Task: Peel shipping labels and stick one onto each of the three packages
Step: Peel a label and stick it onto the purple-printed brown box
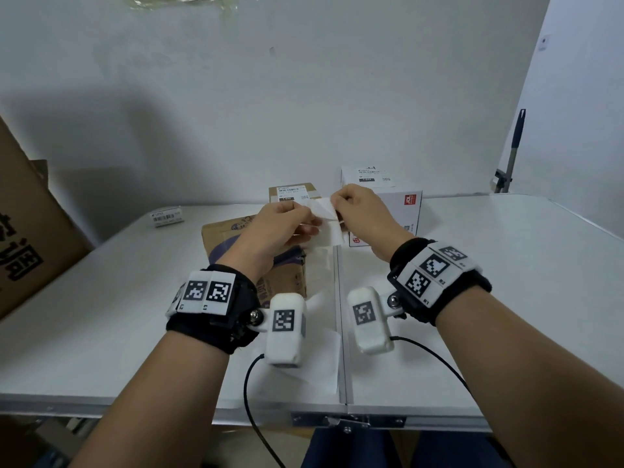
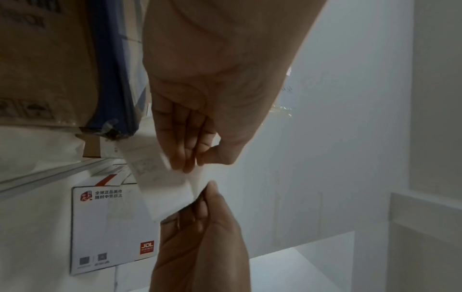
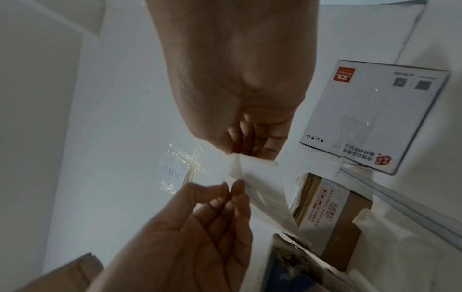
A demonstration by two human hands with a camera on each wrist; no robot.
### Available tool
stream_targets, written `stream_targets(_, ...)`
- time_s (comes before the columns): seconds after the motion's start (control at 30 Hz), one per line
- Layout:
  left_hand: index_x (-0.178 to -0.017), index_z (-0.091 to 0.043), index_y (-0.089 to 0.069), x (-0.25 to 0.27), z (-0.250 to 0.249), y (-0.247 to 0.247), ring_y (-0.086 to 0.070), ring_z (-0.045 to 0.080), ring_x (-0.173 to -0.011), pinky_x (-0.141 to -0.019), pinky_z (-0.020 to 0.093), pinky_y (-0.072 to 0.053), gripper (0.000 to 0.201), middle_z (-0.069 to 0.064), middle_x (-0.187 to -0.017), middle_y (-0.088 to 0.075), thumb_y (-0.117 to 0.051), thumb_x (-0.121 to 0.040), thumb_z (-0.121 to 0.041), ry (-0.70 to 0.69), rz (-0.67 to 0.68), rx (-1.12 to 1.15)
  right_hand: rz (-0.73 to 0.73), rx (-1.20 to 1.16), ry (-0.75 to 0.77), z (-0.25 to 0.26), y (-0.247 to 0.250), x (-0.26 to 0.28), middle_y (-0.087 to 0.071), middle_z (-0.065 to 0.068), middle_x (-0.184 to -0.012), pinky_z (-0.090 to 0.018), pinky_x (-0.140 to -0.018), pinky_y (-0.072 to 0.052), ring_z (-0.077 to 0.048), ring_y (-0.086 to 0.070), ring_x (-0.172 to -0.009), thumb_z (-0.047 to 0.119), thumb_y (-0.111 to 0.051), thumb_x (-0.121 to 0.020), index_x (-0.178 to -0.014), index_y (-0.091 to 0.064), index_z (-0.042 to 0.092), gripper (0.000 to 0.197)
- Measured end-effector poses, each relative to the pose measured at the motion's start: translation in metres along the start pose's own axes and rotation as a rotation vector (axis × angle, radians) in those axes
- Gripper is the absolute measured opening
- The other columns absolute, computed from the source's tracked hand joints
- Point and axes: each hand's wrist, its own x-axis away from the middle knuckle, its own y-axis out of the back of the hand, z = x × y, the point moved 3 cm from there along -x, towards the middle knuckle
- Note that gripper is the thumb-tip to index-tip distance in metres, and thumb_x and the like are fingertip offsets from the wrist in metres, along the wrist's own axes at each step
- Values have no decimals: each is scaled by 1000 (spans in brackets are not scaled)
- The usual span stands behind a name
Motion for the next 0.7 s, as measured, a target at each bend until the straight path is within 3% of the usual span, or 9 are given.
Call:
stream_targets(0.1,-94,0,-66,3,1,-1,-68,13,-72,-72,24,-58,15,11,-91,-73,-52,-91,-7,39,36,96,-25,-86,-61,-3,-1,0,-67,-7,-97,-38,-80,-53,-24,-63,-88,23,-45,-96,-90,-60,17,17)
stream_targets(0.2,-94,-1,-65,5,0,-7,-69,20,-78,-81,31,-59,25,15,-91,-72,-58,-94,-25,72,36,168,-34,-88,-27,-3,-6,2,-65,-2,-88,-31,-70,-51,-17,-59,-77,24,-48,-96,-92,-60,18,14)
stream_targets(0.27,-100,-1,-65,4,2,-11,-68,20,-77,-83,35,-58,42,10,-84,-70,-64,-88,-42,82,24,133,-29,-100,-10,-2,-9,4,-63,0,-82,-27,-62,-50,-15,-58,-71,23,-50,-96,-93,-61,17,14)
stream_targets(0.3,-102,0,-64,4,4,-13,-67,18,-76,-84,35,-58,46,8,-84,-67,-67,-86,-42,77,27,111,-29,-111,-12,-3,-10,5,-65,-2,-83,-27,-62,-51,-16,-59,-72,23,-50,-96,-93,-62,17,14)
stream_targets(0.4,-109,6,-63,5,10,-17,-62,16,-76,-90,36,-55,36,12,-89,-62,-70,-87,-22,66,48,141,-25,-172,-54,-7,-11,6,-68,-8,-90,-33,-70,-53,-19,-61,-74,21,-50,-96,-98,-63,14,15)
stream_targets(0.47,-107,6,-64,6,13,-18,-61,18,-78,-91,36,-55,26,12,-83,-59,-68,-87,-11,77,51,195,-23,-183,-82,-12,-12,6,-69,-12,-95,-35,-73,-55,-24,-63,-77,21,-49,-97,-100,-62,12,16)
stream_targets(0.57,-102,2,-60,8,14,-21,-62,16,-73,-82,29,-57,16,7,-71,-56,-65,-87,-3,95,68,246,-40,-180,-128,-19,-12,6,-67,-14,-105,-41,-80,-57,-30,-66,-91,21,-45,-99,-104,-60,9,20)
stream_targets(0.63,-112,6,-57,8,15,-20,-63,12,-64,-75,25,-59,28,8,-73,-57,-65,-86,1,111,64,283,-42,-226,-180,-24,-10,4,-64,-12,-108,-37,-77,-58,-28,-64,-94,19,-43,-100,-105,-58,7,20)
stream_targets(0.7,-122,12,-53,8,17,-17,-64,9,-59,-70,24,-59,41,11,-79,-60,-65,-85,4,118,52,312,-40,-309,-223,-26,-7,5,-61,-11,-105,-26,-65,-54,-22,-62,-88,17,-41,-101,-105,-57,7,18)
